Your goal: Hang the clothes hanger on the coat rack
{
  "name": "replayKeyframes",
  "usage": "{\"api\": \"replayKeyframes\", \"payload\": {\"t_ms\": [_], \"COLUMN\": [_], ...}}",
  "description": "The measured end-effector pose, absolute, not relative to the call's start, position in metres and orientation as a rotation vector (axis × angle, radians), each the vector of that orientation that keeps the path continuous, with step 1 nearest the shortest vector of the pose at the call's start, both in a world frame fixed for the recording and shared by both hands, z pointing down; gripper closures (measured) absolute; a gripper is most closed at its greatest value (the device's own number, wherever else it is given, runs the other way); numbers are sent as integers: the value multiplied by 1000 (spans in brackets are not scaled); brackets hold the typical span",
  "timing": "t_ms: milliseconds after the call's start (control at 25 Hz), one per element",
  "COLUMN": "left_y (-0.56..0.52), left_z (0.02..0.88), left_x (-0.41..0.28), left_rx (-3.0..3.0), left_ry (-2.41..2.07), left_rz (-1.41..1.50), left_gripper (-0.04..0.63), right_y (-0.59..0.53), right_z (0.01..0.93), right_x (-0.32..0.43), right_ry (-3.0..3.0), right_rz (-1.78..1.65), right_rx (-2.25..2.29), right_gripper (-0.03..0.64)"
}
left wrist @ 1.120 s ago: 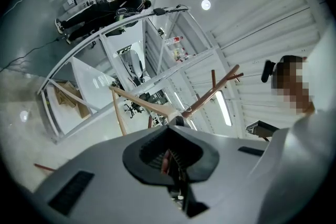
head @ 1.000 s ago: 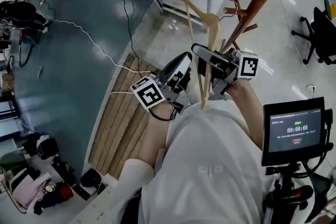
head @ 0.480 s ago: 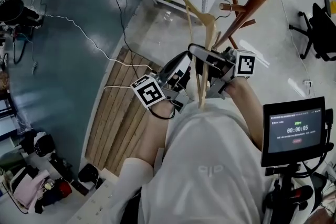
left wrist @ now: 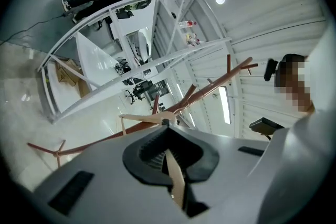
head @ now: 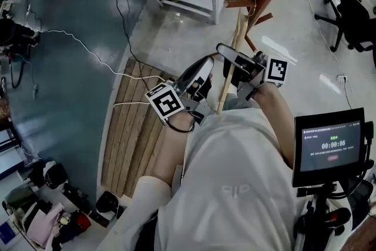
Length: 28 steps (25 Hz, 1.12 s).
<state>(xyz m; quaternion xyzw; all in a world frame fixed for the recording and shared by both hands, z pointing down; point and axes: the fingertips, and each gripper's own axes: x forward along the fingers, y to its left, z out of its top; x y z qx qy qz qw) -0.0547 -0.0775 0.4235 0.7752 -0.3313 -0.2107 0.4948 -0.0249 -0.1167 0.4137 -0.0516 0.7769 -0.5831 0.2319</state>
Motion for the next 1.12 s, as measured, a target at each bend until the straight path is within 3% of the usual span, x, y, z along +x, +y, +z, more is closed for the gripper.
{"api": "replayKeyframes", "payload": {"t_ms": [640, 840, 1120], "left_y": [-87, -92, -98], "left_z": [436, 439, 443], "left_x": [-8, -5, -4], "left_rx": [1916, 1915, 1915], "left_ry": [-652, -636, -630], "left_rz": [-424, -409, -406], "left_gripper": [589, 589, 589], "right_y": [-108, -110, -110], "right_z": [419, 418, 434], "right_x": [9, 8, 15], "right_ry": [2110, 2211, 2435], "right_rz": [-1619, -1630, -1638], "right_rx": [-152, -215, -303], "right_gripper": [604, 551, 549]}}
